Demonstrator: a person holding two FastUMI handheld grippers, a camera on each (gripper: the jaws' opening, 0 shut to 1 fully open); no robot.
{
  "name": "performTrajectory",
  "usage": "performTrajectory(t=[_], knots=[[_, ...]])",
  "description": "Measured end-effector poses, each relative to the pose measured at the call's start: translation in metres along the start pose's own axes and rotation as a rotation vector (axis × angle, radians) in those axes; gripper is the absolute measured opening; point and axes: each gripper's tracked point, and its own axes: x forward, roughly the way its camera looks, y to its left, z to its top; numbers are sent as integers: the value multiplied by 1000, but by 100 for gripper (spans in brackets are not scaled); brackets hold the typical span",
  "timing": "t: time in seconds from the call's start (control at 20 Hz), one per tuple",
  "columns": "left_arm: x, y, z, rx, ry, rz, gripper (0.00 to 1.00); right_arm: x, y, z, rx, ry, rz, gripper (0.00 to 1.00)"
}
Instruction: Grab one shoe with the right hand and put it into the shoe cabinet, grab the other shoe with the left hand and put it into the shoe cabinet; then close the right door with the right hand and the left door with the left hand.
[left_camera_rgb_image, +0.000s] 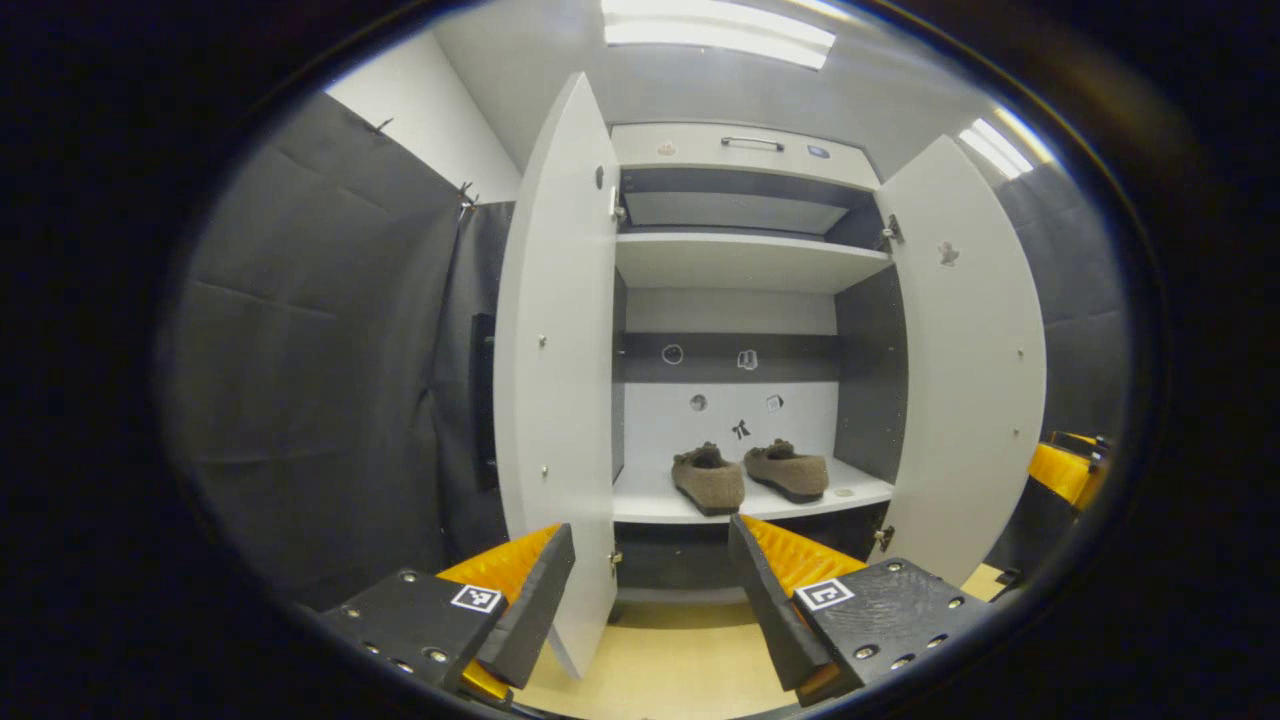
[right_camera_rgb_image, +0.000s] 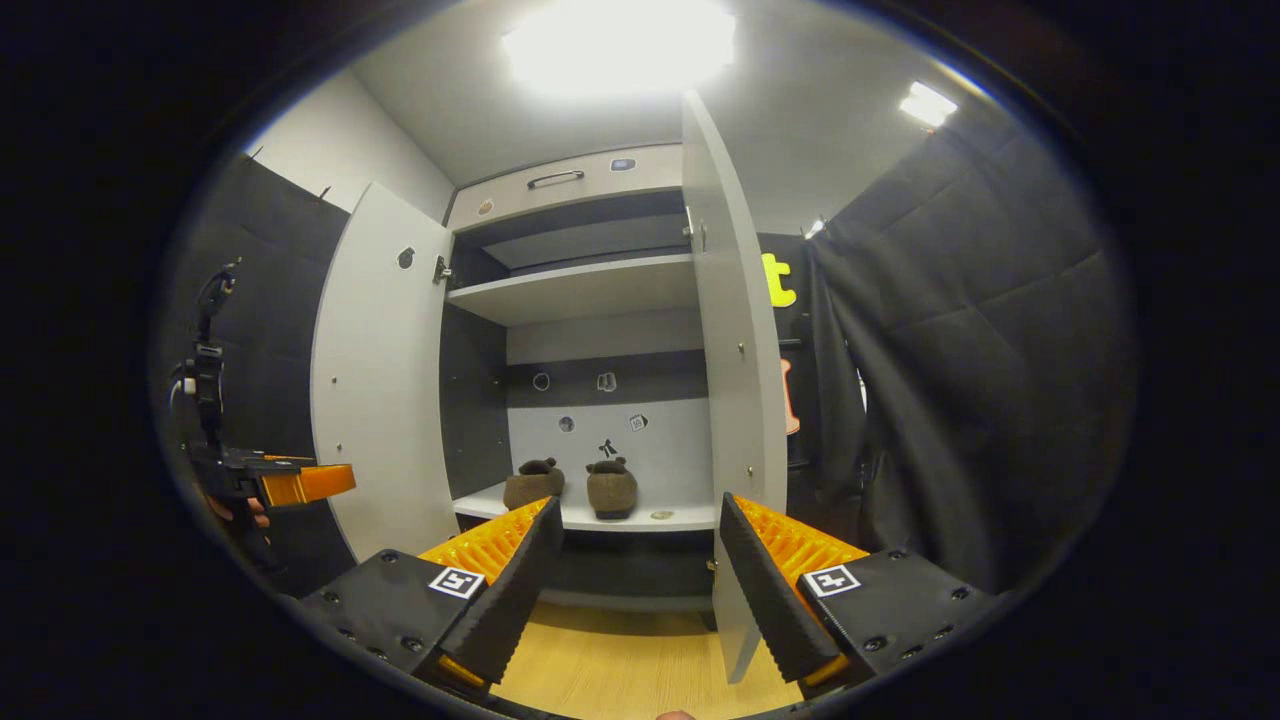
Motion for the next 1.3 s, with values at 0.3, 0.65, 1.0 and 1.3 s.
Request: performTrajectory(t=[0.3, 0.65, 1.0, 1.3], knots=[[-4, 14, -6, -2, 12, 23, 90, 6, -75, 8, -9, 12, -162, 99], [-5, 29, -11, -11, 18, 51, 96, 21, -151, 44, -30, -41, -373, 97], [-7, 48, -16, -20, 28, 96, 96, 47, -167, 54, -59, -28, -459, 97], [-11, 70, -16, -19, 31, 122, 97, 51, -158, 57, -140, -31, -468, 97]])
